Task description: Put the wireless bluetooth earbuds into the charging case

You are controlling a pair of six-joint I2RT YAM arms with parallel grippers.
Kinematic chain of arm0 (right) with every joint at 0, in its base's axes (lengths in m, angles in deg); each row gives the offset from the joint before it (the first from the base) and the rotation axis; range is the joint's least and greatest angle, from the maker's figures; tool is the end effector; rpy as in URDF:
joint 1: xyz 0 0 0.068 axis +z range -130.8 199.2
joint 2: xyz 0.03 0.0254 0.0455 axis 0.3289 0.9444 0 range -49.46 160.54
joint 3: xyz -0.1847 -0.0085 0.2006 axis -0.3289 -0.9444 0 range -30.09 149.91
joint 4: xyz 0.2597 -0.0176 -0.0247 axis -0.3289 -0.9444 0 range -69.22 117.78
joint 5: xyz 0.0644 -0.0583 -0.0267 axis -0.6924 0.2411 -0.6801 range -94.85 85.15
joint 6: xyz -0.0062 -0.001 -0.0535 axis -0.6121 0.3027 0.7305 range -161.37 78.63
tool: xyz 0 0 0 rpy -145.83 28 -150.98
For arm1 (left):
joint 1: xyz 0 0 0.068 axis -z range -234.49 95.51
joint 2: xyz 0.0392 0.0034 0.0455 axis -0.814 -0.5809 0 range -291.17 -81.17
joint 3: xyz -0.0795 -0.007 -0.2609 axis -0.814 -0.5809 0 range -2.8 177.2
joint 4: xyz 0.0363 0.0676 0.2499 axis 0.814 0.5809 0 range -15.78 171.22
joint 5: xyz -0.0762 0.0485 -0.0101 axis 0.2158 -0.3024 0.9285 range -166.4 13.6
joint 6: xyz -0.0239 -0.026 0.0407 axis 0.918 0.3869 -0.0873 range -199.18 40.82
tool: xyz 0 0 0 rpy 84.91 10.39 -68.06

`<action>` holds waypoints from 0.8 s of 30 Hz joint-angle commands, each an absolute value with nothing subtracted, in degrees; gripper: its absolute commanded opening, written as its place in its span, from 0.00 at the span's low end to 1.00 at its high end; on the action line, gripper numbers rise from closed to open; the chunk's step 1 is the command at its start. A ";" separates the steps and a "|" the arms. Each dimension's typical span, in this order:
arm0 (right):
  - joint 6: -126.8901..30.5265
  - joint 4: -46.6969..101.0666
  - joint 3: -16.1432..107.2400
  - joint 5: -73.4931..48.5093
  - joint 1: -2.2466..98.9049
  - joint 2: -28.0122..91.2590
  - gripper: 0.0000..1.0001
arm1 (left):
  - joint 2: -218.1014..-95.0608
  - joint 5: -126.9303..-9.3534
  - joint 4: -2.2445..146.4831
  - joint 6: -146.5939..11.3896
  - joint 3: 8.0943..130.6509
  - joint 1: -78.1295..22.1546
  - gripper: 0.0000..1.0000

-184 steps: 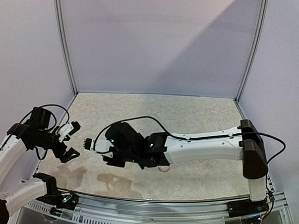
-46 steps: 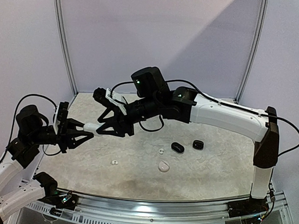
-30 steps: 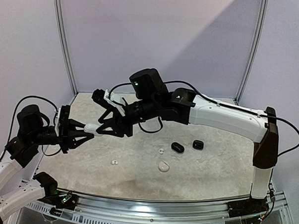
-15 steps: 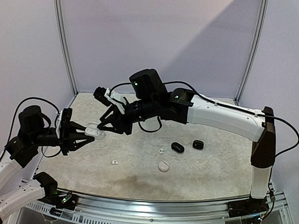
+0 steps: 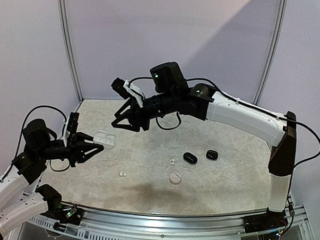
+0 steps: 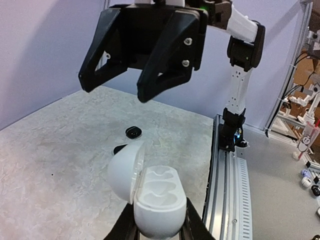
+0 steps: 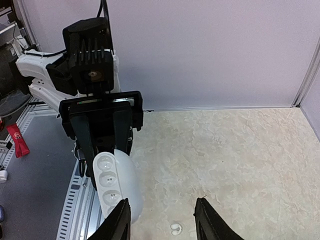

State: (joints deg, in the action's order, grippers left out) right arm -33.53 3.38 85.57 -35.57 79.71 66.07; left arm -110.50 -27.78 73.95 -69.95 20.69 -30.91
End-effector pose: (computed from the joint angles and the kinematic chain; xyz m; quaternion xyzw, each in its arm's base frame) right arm 0.2175 0.4215 0.3693 -0.5738 0.5894 0.4316 0.3702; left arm 0.1146 -0.0790 0.2681 0.3588 0.6351 -0.4654 0.5013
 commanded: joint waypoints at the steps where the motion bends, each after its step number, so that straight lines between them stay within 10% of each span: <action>1: -36.27 0.99 86.70 -37.91 77.04 60.95 0.45 | -110.38 -28.51 69.74 -64.83 20.20 -30.51 0.00; 13: -33.18 -32.65 92.08 -9.88 67.94 74.92 0.23 | -108.61 -28.95 70.71 -66.19 18.46 -32.61 0.00; 24: -36.54 -33.02 90.68 -7.12 67.63 87.16 0.23 | -107.53 -29.47 70.71 -66.17 17.31 -33.31 0.00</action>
